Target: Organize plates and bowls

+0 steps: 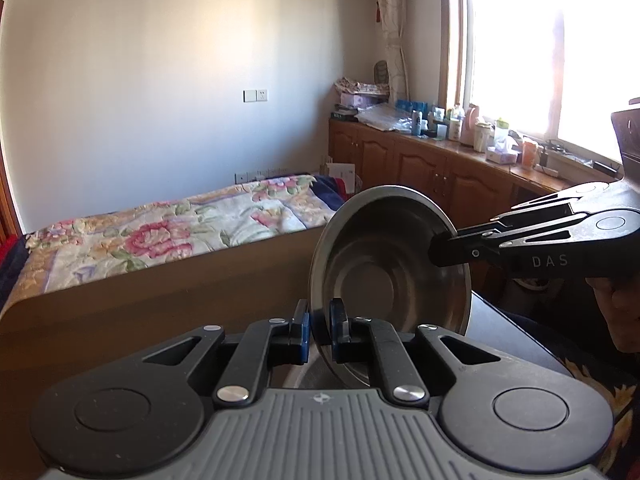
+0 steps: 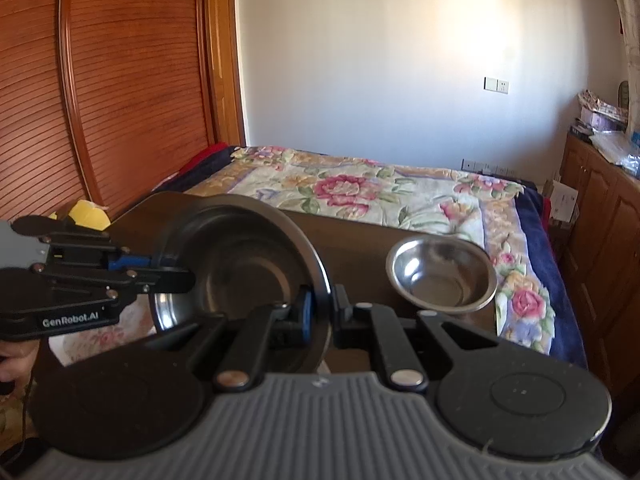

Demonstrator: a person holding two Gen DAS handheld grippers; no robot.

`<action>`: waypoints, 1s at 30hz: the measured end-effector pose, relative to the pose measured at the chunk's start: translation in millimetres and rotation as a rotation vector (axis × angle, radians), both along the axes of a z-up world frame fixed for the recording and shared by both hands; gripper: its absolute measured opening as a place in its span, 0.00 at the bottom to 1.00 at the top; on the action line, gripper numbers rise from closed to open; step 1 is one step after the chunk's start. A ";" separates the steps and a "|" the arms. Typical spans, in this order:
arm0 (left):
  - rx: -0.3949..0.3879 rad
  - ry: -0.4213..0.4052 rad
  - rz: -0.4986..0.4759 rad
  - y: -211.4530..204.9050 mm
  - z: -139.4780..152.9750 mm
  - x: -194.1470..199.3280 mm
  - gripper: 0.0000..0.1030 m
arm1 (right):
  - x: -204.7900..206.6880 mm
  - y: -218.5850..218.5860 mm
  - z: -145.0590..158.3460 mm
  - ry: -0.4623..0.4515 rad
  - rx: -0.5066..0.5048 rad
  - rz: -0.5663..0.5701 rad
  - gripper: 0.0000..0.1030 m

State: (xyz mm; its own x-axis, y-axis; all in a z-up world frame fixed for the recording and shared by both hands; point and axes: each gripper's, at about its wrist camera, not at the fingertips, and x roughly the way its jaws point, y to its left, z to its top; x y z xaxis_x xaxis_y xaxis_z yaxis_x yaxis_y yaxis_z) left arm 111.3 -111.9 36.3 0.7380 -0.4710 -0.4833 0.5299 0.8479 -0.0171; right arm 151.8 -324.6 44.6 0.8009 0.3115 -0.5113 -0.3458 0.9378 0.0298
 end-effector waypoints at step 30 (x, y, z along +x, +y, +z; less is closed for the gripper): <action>0.036 0.041 0.038 -1.9 -59.7 -27.3 0.11 | -32.1 11.5 -57.1 -0.002 -0.040 -0.017 0.11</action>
